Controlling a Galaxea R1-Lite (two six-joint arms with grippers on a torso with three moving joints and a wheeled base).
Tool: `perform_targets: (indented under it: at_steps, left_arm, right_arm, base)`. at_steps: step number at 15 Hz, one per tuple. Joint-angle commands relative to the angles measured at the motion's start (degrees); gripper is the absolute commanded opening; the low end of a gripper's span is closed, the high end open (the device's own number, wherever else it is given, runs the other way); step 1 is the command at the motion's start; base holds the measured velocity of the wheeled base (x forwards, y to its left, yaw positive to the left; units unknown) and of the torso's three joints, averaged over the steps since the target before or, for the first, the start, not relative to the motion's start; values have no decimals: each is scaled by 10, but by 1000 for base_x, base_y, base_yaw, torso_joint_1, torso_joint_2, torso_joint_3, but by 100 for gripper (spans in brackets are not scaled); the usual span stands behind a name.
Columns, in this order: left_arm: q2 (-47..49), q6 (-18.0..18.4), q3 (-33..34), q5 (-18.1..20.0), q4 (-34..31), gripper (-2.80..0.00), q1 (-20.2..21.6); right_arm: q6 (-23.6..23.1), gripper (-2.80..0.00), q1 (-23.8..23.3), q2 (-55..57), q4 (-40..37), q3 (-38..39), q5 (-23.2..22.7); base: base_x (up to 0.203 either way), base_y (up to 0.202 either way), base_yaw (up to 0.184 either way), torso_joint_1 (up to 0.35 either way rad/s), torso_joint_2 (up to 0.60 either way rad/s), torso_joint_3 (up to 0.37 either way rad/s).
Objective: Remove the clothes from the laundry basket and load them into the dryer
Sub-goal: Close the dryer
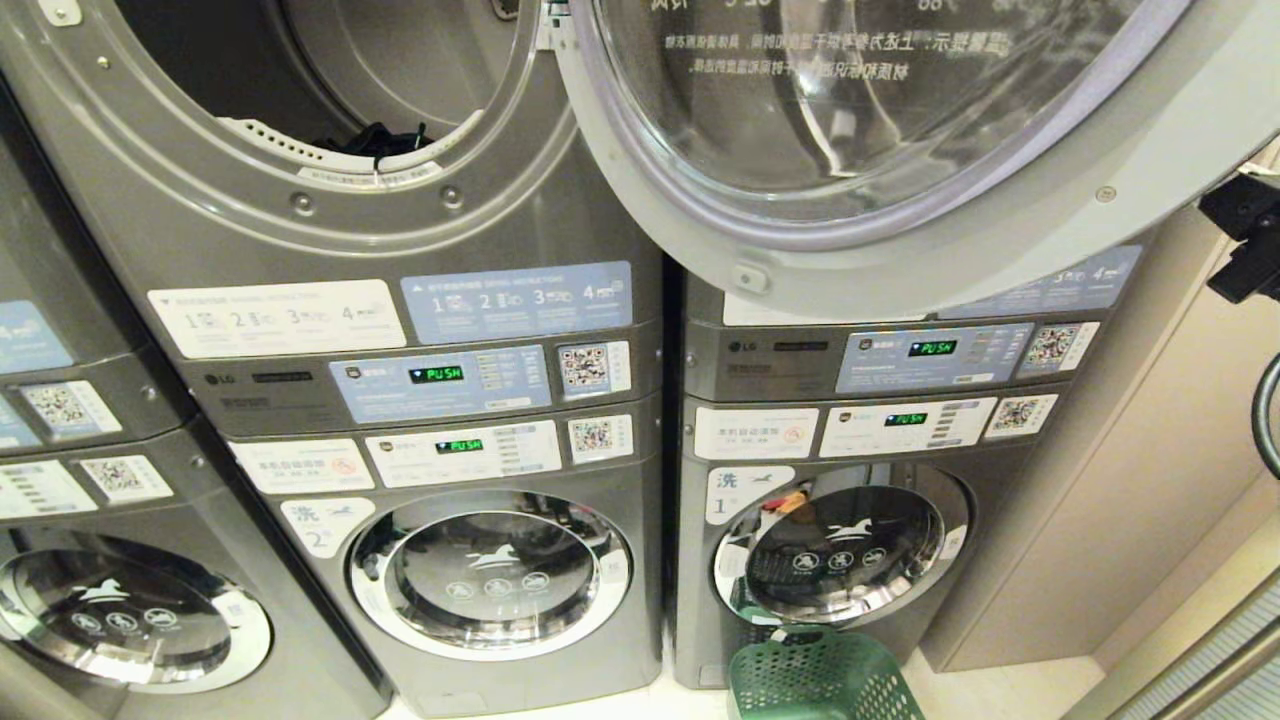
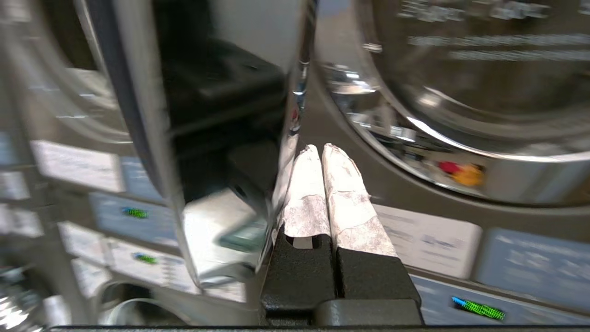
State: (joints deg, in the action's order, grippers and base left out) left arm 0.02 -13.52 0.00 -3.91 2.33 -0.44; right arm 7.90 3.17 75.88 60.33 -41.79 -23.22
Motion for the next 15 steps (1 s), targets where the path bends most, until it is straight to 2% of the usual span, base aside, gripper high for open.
perform_targets:
  at_steps: [1,3,9,12,15]
  left_arm:
    - [0,-1,17,0,0,-280,0]
    - [0,-1,17,0,0,-280,0]
    - [0,-1,17,0,0,-280,0]
    - [0,-1,17,0,0,-280,0]
    - [-1,-1,17,0,0,-280,0]
  right_arm:
    - [-2,-280,31,-12,3,0,-5]
    - [-26,-280,87,-13,1,-2,-13]
    - [-89,-280,306,-5,-51,-11,-8]
    - [-108,-280,391,63,-65,-77,24]
    - [-114,-280,457,153,-68,-166,47]
  base:
    - [0,0,0,0,0,0]
    - [0,0,0,0,0,0]
    - [0,0,0,0,0,0]
    - [0,0,0,0,0,0]
    - [0,0,0,0,0,0]
